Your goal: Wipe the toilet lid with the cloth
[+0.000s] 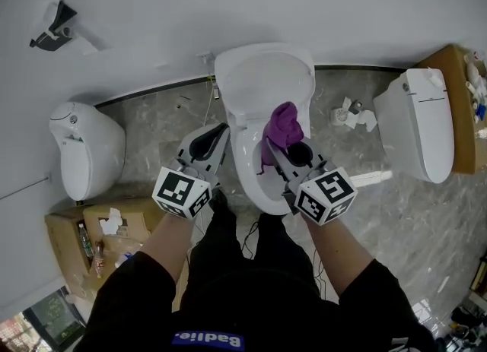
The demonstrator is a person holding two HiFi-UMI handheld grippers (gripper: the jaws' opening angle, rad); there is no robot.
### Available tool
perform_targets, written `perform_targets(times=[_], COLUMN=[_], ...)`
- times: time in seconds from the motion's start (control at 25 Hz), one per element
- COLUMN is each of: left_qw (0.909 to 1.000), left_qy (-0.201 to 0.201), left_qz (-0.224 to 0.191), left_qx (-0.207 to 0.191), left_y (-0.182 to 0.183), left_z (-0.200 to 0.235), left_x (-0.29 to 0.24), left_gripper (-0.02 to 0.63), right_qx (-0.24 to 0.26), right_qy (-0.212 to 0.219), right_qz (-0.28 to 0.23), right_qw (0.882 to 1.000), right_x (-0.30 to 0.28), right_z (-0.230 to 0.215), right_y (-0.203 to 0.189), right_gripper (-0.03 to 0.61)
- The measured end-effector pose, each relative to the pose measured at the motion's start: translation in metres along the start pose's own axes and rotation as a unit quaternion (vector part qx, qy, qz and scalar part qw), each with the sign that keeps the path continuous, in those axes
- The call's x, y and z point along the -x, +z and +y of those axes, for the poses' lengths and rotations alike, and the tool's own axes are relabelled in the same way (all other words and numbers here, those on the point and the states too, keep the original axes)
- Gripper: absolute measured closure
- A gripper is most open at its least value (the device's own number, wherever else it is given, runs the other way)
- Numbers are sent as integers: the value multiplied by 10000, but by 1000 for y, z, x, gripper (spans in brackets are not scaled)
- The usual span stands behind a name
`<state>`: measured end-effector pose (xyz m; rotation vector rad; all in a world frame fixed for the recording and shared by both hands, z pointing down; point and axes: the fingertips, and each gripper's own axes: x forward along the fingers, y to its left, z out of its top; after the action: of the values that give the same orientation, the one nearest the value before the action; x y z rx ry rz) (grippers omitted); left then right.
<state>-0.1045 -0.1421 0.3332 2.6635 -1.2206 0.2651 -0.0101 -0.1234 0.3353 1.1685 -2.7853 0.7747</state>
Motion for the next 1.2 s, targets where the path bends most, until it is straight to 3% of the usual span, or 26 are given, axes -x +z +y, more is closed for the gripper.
perform_targets(times=[0.28, 0.36, 0.8, 1.2], left_qw=[9990, 9984, 9953, 9930], left_qy=[-170, -224, -226, -511], left_qz=[408, 505, 889, 837], left_qx=[56, 67, -326, -659], left_y=[-63, -80, -156, -169], left_z=[58, 75, 145, 159], left_x=[-37, -50, -115, -157], left_gripper=[597, 540, 500, 483], right_qx=[-61, -85, 320, 631], right_qy=[-279, -382, -786, -1173], right_qz=[-18, -12, 53, 30], right_qw=[9996, 9992, 9964, 9911], right_x=[-51, -68, -144, -177], right_z=[-24, -33, -88, -137], right_y=[-22, -32, -72, -75], right_gripper=[480, 480, 480, 480])
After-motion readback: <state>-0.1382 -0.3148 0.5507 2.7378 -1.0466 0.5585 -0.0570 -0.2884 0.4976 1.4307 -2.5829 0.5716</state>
